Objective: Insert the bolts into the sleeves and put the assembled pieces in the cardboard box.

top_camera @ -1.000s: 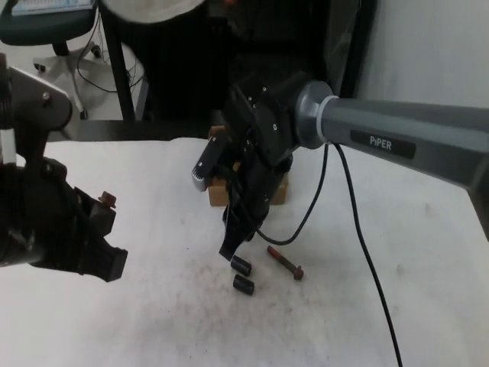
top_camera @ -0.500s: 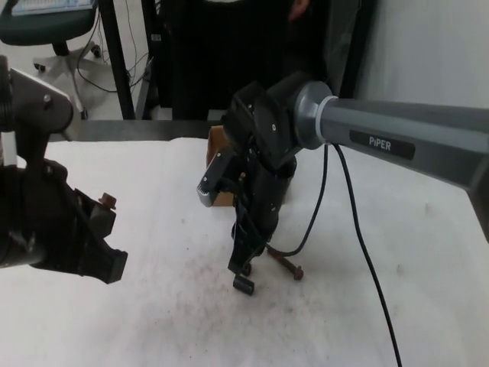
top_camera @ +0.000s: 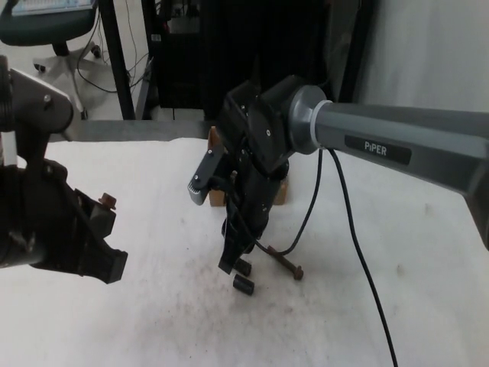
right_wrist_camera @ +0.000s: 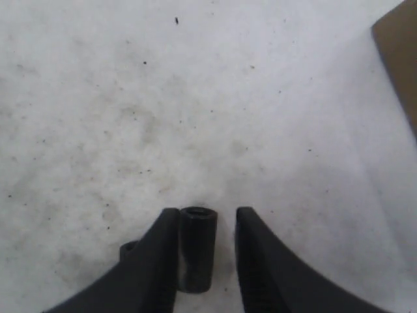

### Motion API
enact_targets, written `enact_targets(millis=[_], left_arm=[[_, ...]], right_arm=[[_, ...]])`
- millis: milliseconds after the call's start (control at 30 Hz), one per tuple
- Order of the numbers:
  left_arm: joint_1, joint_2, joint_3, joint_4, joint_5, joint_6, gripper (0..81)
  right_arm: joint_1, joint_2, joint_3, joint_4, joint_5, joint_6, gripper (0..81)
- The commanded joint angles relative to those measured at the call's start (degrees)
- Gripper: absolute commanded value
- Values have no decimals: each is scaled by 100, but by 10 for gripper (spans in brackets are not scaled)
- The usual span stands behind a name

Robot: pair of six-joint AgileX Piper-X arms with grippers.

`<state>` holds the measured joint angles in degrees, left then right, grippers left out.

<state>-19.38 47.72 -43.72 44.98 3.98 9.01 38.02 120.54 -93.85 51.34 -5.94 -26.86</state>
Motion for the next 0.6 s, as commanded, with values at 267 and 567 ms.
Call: enact_targets(millis=[267, 567], left_arm=[[6, -65, -21, -92, -50, -3, 3], [6, -65, -21, -92, -50, -3, 3]], right_arm=[[8, -49, 292, -27, 1, 183, 279], [8, -49, 380, -14, 1, 182, 279]])
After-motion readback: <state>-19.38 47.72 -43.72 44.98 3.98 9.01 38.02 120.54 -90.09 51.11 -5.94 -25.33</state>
